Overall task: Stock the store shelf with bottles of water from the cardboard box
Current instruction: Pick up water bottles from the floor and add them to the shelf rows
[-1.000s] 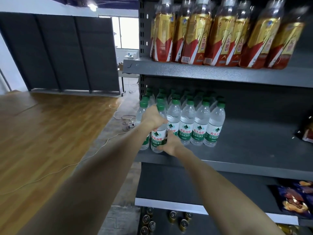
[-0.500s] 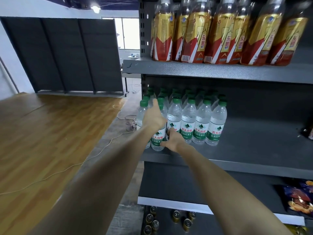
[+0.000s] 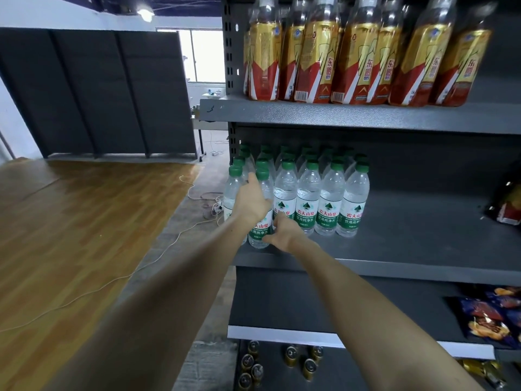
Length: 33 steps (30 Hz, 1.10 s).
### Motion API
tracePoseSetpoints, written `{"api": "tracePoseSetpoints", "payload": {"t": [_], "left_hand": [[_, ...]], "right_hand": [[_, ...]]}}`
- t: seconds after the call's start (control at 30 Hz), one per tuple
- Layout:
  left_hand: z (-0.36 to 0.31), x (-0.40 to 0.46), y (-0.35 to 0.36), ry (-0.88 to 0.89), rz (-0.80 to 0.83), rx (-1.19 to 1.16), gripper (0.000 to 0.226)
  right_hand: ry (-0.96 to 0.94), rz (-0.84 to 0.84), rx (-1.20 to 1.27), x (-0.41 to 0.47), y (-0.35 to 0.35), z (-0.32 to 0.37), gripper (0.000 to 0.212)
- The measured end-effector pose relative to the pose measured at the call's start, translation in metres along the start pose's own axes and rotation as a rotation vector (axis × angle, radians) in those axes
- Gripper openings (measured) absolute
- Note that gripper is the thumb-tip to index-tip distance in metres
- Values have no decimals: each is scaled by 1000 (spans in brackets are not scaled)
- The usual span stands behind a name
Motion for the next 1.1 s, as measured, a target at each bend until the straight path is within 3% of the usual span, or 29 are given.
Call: {"api": "tracePoseSetpoints", "payload": {"t": [0.17,0.27,0.4,0.5,0.67,1.1], "left_hand": [[1,-18,-14,92,-88,47,49],[9,-28,-16,159,-90,84,34],[43,-43,10,144,142,172,11],[73,-60,39,122,324,213,13],[97,-86,80,147,454,287,10],[19,-234,252,397,812,370,8]], "right_hand": [[20,-68,-25,-1,-1,1,38],[42,-103,4,-4,3,2,34],[46,-118,11,-8,12,5,30],[28,-157,9,-16,15,2,24],[80,-165,20,-45,18,-32,20],[518,-169,49,-208,29,-233,22]]}}
Point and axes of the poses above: each hand's wrist, its own x-axis towards the middle knuckle, its own y-axis out of the palm, z = x × y, the point moved 10 cm from there along x, towards the middle knuckle, and after that the axes turned 3 degrees about -z, right-handed, at the moved point
